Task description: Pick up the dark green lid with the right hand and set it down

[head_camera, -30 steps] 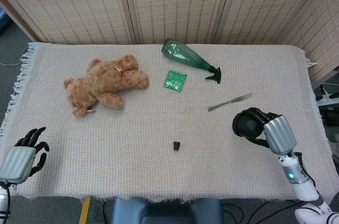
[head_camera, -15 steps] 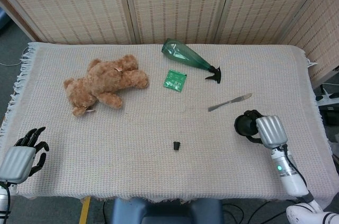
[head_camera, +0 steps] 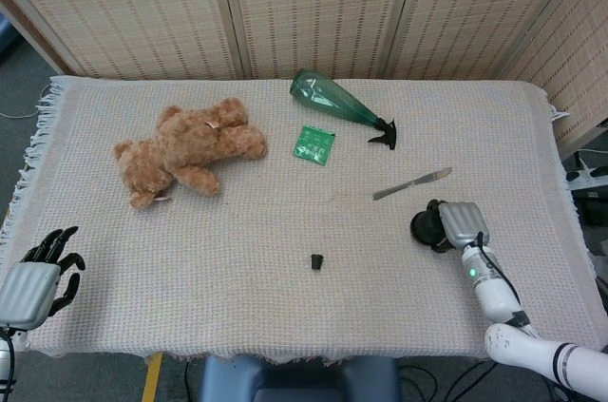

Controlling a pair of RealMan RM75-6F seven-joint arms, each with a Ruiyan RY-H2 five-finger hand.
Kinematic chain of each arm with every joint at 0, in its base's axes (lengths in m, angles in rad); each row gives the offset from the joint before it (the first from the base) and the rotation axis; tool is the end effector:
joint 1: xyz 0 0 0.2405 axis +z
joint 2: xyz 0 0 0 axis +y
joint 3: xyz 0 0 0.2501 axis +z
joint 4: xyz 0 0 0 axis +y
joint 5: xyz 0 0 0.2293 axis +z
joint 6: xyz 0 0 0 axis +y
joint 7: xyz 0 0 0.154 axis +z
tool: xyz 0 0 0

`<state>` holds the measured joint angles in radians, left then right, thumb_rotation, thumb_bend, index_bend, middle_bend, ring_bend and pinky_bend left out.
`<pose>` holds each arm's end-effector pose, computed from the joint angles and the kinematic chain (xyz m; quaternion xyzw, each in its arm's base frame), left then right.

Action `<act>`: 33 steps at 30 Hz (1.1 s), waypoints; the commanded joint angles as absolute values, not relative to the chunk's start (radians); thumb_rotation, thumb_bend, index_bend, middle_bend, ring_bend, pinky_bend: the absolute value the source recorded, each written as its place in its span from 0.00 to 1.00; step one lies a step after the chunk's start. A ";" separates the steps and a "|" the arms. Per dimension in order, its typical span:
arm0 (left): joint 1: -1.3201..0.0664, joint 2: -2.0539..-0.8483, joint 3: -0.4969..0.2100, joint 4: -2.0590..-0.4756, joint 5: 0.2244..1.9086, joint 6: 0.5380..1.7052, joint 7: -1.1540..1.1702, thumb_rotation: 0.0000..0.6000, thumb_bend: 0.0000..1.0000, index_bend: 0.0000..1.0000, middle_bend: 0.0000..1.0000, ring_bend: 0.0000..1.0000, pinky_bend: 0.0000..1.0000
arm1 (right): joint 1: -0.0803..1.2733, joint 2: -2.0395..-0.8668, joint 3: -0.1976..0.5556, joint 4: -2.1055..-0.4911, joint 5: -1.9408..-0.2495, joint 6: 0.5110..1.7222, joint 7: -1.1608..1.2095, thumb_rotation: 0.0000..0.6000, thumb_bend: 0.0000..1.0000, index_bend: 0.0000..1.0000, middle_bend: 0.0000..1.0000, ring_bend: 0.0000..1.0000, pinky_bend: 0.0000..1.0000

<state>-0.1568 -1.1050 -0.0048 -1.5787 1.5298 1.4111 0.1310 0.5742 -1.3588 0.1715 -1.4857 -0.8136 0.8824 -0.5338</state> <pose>-0.3128 0.2045 0.1286 -0.6694 -0.3348 -0.3267 0.5771 -0.2720 -0.3422 0.0232 0.6878 -0.4495 0.1977 0.5347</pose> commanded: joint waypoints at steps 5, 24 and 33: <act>-0.158 -1.105 -0.005 -1.580 1.526 1.407 0.133 1.00 0.53 0.49 0.10 0.10 0.31 | 0.640 -1.390 0.155 -1.421 -0.705 0.821 -0.572 1.00 0.09 0.49 0.46 0.50 0.75; -0.156 -1.104 -0.005 -1.582 1.529 1.409 0.134 1.00 0.53 0.50 0.10 0.10 0.31 | 0.643 -1.334 0.083 -1.463 -0.790 0.819 -0.489 1.00 0.09 0.00 0.01 0.00 0.28; -0.158 -1.105 -0.004 -1.584 1.526 1.404 0.141 1.00 0.53 0.49 0.10 0.10 0.31 | 0.589 -1.346 0.077 -1.479 -0.954 0.965 -0.414 1.00 0.09 0.00 0.00 0.00 0.24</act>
